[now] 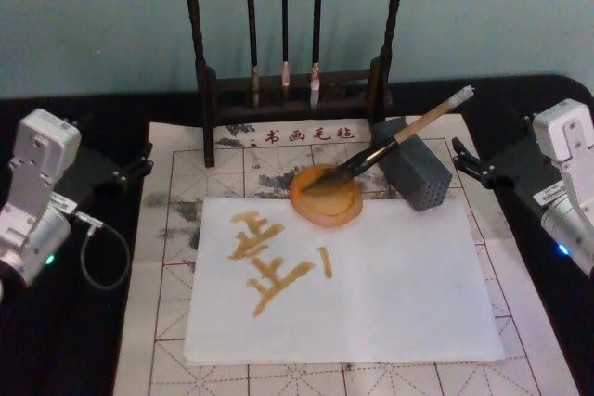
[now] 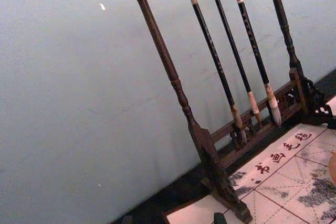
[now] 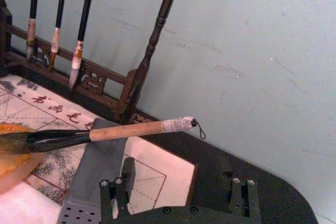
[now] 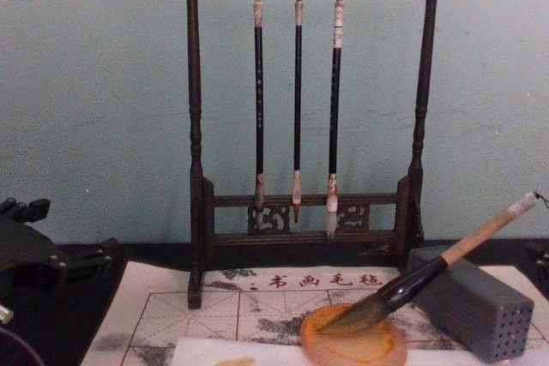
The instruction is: Pick up the brush from the inkstone, write on the paper, then place the brush back to its original position.
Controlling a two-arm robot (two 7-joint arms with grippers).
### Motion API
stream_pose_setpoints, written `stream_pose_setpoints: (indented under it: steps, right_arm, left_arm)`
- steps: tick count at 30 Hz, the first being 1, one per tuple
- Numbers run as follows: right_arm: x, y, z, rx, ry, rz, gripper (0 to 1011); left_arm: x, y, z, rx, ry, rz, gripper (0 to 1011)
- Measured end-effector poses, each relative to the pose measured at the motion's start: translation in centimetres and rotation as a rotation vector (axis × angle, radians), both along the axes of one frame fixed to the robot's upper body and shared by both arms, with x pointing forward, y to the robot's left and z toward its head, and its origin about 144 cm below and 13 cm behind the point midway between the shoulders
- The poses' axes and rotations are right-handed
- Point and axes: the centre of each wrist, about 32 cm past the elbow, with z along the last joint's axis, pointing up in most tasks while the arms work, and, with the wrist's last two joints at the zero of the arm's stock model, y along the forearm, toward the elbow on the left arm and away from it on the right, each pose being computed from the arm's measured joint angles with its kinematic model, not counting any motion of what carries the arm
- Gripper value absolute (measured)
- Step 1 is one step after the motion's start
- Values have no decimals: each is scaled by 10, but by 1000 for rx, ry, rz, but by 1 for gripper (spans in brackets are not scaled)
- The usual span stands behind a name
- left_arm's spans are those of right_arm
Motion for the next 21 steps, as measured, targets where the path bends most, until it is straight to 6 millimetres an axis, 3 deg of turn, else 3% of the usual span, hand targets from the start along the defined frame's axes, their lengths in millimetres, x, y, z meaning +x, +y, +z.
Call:
stream_pose_setpoints:
  steps: [21]
  right_arm:
    - [0,0,0,0,0,0,1002]
  left_arm:
    - [0,0,0,0,0,0,1001]
